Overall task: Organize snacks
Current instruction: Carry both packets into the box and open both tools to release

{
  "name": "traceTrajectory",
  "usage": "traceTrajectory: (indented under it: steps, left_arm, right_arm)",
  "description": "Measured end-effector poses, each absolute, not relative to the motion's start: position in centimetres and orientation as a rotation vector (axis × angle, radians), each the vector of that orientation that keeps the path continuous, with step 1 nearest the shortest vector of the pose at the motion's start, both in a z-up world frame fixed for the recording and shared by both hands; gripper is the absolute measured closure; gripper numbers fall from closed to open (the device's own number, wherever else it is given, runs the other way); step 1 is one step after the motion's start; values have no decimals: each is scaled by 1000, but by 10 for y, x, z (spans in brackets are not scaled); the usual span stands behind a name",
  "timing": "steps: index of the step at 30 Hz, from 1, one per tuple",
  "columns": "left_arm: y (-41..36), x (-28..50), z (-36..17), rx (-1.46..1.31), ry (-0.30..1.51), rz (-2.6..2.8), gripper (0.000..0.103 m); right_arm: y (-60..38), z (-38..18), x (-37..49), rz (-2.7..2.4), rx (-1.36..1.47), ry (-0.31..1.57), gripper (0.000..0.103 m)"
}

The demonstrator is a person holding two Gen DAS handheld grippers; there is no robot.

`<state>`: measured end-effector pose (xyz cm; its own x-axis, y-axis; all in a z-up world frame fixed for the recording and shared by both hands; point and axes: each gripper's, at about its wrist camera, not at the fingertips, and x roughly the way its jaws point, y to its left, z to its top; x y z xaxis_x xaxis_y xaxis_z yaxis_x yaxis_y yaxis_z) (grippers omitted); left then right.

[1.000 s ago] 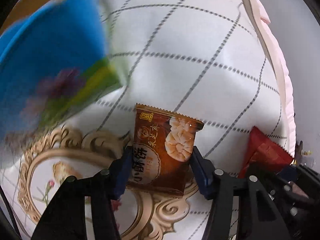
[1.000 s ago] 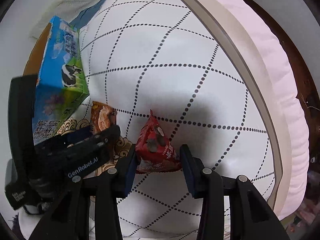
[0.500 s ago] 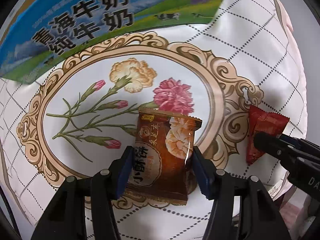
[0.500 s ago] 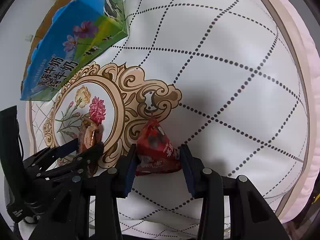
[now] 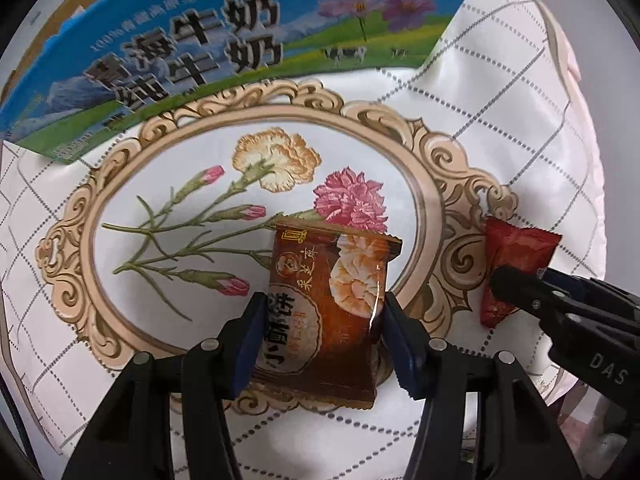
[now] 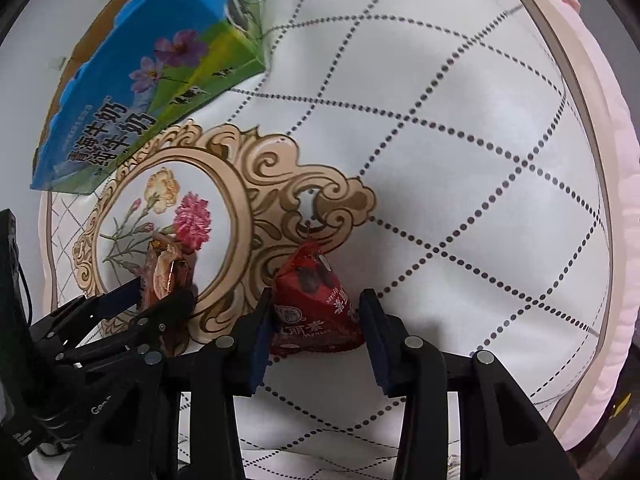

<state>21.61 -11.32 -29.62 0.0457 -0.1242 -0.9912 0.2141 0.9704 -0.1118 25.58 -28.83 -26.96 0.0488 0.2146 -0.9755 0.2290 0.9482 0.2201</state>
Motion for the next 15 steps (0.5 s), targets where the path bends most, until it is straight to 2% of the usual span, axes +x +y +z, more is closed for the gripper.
traceTrajectory:
  steps: [8, 15]
  left_arm:
    - [-72, 227, -209, -54, 1364, -294, 50]
    - [-36, 307, -137, -100, 1254, -257, 49]
  right_arm:
    - [-259, -203, 281, 129, 393, 1411, 61]
    - [-209, -146, 358, 291, 382, 1322, 61]
